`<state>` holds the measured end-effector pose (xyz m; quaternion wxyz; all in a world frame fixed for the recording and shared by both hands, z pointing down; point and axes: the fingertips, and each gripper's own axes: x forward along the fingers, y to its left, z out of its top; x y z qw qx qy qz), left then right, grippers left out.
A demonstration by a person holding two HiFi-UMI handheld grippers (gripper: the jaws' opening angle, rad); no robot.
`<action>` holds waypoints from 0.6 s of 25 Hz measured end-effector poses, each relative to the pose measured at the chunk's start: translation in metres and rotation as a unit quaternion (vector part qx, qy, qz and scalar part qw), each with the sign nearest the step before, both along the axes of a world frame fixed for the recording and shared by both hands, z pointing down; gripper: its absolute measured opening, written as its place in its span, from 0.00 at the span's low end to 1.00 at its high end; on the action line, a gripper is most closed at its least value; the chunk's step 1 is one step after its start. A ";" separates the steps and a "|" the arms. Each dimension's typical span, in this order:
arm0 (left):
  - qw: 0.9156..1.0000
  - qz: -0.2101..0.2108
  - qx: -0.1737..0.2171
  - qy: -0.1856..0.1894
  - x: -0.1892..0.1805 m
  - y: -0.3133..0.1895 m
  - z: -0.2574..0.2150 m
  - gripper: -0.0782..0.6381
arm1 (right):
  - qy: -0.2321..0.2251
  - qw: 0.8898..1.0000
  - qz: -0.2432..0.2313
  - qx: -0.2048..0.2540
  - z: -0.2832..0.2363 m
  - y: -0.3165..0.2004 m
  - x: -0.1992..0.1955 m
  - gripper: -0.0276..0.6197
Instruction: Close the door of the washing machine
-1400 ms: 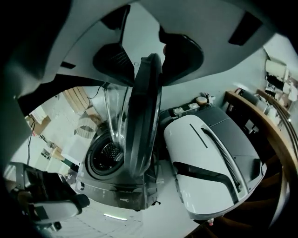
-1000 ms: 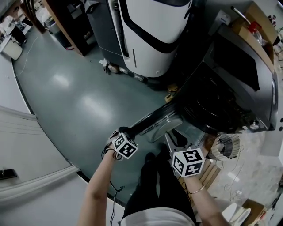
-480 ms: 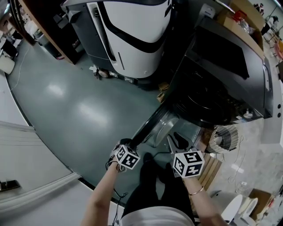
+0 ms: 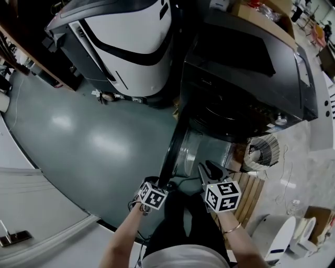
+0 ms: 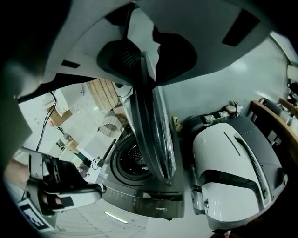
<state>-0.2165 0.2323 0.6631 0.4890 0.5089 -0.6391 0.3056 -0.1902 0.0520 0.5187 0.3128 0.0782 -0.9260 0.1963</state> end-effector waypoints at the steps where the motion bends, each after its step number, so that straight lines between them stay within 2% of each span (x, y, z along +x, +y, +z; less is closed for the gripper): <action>1: 1.000 0.005 0.000 0.006 0.009 -0.007 0.001 0.28 | 0.001 1.000 0.006 0.000 0.001 -0.007 0.007 0.22; 11: 0.998 0.035 0.001 0.059 0.086 -0.081 0.003 0.32 | 0.018 0.998 0.053 -0.006 0.019 -0.066 0.074 0.22; 15: 0.996 0.031 0.002 0.078 0.110 -0.111 0.004 0.33 | 0.023 0.997 0.074 -0.007 0.024 -0.083 0.102 0.22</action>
